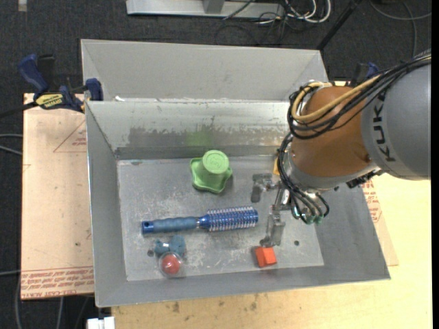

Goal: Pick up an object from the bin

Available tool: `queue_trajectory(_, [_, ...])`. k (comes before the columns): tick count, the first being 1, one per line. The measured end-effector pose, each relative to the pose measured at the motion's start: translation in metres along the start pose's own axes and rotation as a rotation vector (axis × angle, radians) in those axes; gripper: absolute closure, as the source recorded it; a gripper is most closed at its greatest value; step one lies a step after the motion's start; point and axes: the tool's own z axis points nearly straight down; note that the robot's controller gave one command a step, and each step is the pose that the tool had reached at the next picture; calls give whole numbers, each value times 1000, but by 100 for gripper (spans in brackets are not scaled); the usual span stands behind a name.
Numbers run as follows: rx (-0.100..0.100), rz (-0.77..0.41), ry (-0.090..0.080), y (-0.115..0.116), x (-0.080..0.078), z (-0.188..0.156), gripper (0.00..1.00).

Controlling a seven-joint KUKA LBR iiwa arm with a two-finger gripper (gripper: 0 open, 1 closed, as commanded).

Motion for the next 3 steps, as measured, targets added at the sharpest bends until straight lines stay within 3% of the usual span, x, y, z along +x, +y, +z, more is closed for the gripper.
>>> queue_trajectory(1, [-1, 57, -3, 11, -40, 93, 0])
queue_trajectory(2, [-1, 57, -7, 11, -41, 89, 100])
queue_trajectory(3, [0, 38, -16, 9, -39, -38, 100])
